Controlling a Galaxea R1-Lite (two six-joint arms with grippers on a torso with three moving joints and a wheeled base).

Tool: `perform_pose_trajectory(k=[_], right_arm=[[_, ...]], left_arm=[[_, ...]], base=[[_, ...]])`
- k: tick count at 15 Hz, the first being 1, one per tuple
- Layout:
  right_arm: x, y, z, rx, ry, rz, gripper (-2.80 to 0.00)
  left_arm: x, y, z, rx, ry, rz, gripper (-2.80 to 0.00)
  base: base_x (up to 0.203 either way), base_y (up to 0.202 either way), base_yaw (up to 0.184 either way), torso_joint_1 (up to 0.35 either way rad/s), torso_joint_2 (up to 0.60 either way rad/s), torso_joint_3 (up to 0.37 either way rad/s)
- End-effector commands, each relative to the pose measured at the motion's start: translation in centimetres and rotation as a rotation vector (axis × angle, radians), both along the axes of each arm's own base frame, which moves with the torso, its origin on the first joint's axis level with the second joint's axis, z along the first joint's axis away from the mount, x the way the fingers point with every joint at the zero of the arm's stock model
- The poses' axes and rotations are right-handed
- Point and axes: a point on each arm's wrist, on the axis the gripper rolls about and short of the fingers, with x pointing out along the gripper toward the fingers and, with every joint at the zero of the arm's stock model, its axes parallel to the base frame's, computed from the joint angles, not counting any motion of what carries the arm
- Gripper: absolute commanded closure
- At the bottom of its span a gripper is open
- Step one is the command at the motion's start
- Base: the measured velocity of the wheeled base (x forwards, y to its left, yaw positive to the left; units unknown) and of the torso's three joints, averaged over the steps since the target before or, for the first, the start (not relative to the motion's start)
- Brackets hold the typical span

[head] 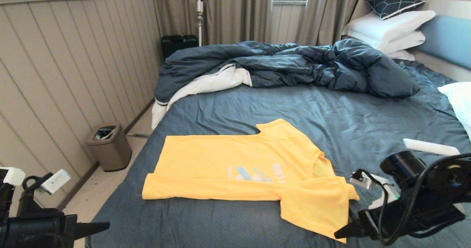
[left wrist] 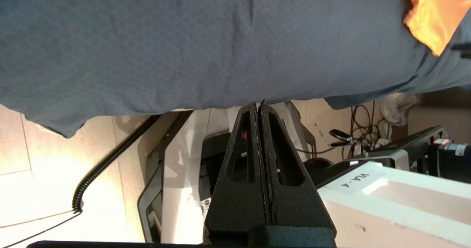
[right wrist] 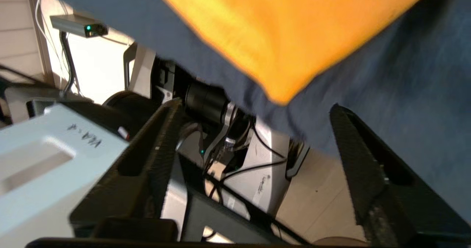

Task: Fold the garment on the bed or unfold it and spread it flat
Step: Fold the yellow T-shirt

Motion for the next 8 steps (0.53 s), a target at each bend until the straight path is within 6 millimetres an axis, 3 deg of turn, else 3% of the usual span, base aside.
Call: perform_pose_trajectory(k=[1, 8], right_arm=[[0.7, 0.1, -1.7, -0.007, 0.047, -0.004, -2.80], [2.9, 0.3, -1.8, 0.020, -0.039, -0.103, -2.80]], left_arm=[[0.2, 0.0, 0.0, -0.001, -0.003, -0.005, 0.00], [0.9, 0.1, 0.6, 0.000, -0.024, -0.005, 0.00]], base=[[0.000, 0.000, 0.000, 0.000, 0.00, 0.000], [0.000, 0.000, 0.000, 0.000, 0.00, 0.000]])
